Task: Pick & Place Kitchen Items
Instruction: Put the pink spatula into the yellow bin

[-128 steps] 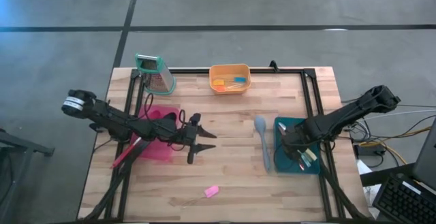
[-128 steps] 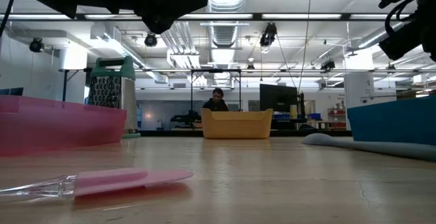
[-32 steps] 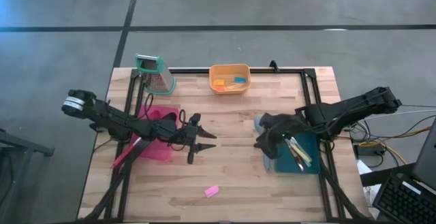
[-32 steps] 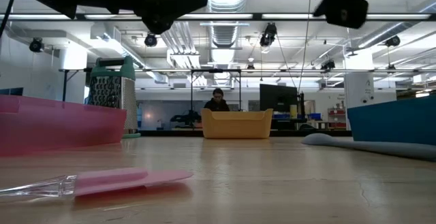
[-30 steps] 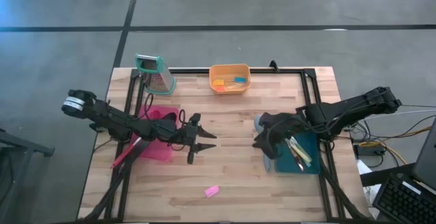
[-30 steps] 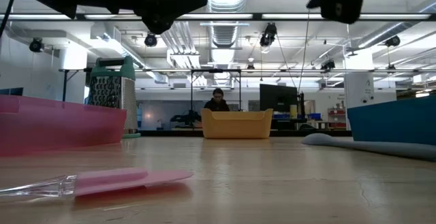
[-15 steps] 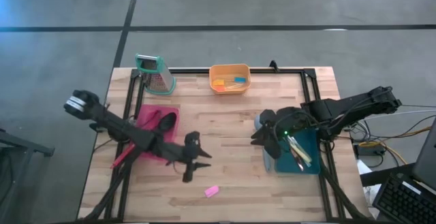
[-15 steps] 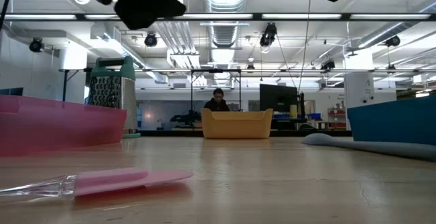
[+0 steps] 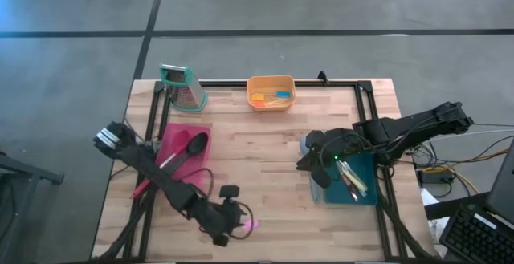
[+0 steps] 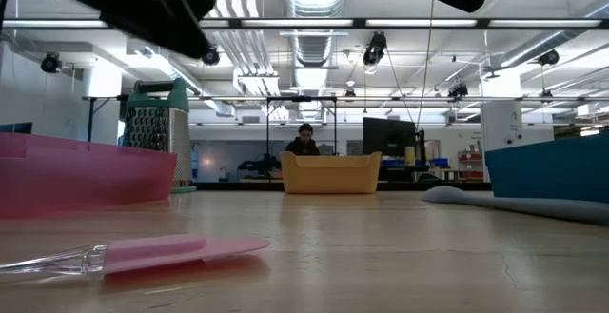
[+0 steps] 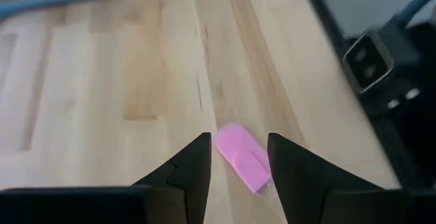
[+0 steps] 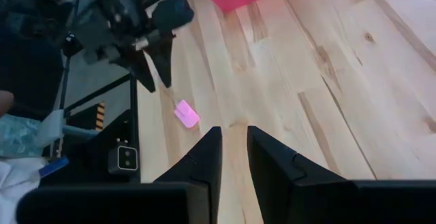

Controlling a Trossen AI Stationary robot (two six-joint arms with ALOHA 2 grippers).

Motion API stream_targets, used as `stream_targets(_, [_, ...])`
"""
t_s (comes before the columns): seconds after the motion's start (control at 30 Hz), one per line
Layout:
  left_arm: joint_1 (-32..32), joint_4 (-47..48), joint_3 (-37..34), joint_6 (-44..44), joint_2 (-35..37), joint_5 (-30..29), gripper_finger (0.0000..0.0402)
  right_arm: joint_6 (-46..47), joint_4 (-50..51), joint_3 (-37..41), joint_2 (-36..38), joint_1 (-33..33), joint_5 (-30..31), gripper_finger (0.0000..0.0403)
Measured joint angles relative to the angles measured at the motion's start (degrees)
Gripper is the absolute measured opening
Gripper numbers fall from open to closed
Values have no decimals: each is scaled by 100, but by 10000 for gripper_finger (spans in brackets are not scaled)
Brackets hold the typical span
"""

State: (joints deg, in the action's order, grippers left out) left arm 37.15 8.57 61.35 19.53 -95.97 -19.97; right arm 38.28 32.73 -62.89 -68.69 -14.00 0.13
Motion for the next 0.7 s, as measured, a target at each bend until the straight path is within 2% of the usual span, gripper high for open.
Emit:
stream_targets(0.33, [15, 1479, 1211, 322, -1112, 133, 149, 2, -2, 12, 0, 0, -6, 43])
stream_targets(0.53, [11, 2160, 1735, 583, -1291, 278, 149, 2, -2, 15, 0, 2, -10, 55])
stream_targets(0.7, [-46, 2562, 1780, 1086, -1297, 301, 149, 4, 2, 22, 0, 0, -12, 72])
